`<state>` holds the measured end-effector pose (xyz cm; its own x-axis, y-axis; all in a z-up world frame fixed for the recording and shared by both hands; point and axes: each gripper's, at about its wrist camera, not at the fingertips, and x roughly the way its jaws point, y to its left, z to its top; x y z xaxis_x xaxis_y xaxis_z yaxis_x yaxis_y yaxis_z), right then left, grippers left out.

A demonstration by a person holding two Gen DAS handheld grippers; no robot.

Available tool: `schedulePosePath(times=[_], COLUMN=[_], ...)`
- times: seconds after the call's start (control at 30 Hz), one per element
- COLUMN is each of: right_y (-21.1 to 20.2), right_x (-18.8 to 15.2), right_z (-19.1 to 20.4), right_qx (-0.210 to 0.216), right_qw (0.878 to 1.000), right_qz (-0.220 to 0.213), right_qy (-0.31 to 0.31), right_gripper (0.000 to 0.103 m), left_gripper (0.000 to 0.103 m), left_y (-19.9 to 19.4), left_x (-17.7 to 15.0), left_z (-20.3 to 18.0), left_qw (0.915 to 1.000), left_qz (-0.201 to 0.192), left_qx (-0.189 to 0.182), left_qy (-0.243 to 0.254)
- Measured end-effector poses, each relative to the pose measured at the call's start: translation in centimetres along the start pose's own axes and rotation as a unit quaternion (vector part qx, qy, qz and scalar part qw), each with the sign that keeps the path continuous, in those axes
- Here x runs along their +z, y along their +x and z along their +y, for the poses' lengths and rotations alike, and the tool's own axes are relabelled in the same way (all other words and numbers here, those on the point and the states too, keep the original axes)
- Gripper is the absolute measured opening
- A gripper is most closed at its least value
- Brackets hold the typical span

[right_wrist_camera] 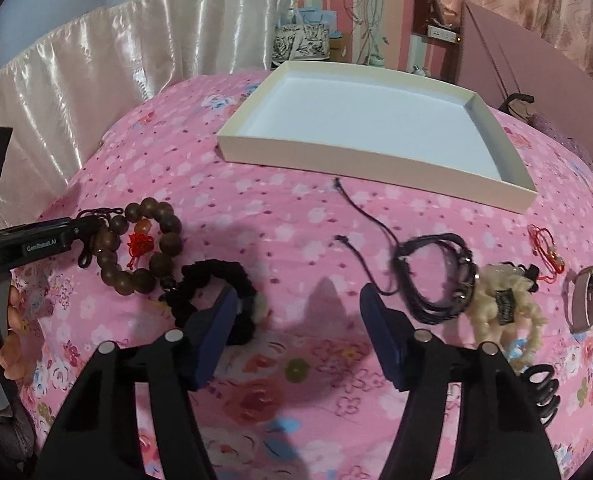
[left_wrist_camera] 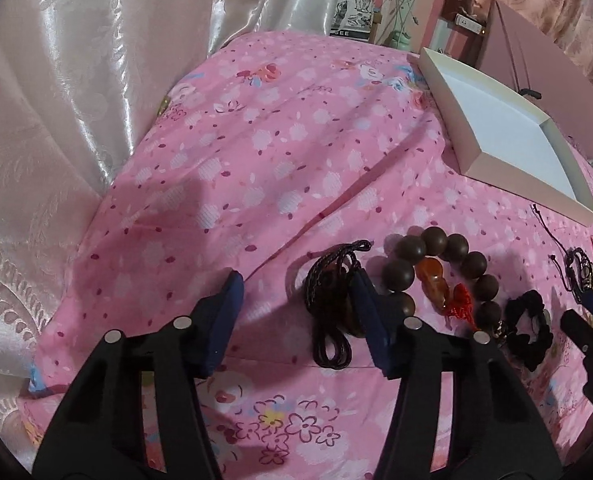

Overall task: Organize jewelry
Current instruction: 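Grasp the black cord necklace with the left tool while the right tool grasps the black scrunchie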

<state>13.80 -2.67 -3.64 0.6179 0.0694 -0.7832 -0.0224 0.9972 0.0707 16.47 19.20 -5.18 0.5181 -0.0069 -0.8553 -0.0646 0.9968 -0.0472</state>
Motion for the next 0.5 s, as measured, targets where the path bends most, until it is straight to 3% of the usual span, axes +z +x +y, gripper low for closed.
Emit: schedulePosePath(times=[0.5], right_y=[3.3], right_x=[-0.1], right_z=[1.3], right_qx=[-0.001], right_qw=[0.999], right_qz=[0.034], right_qy=[0.0], right_gripper=[0.06], left_gripper=[0.048], left_y=[0.4], left_x=[0.5], left_z=[-0.7], left_qw=[0.9998], left_qz=[0.0], left_qx=[0.001], left_qy=[0.019])
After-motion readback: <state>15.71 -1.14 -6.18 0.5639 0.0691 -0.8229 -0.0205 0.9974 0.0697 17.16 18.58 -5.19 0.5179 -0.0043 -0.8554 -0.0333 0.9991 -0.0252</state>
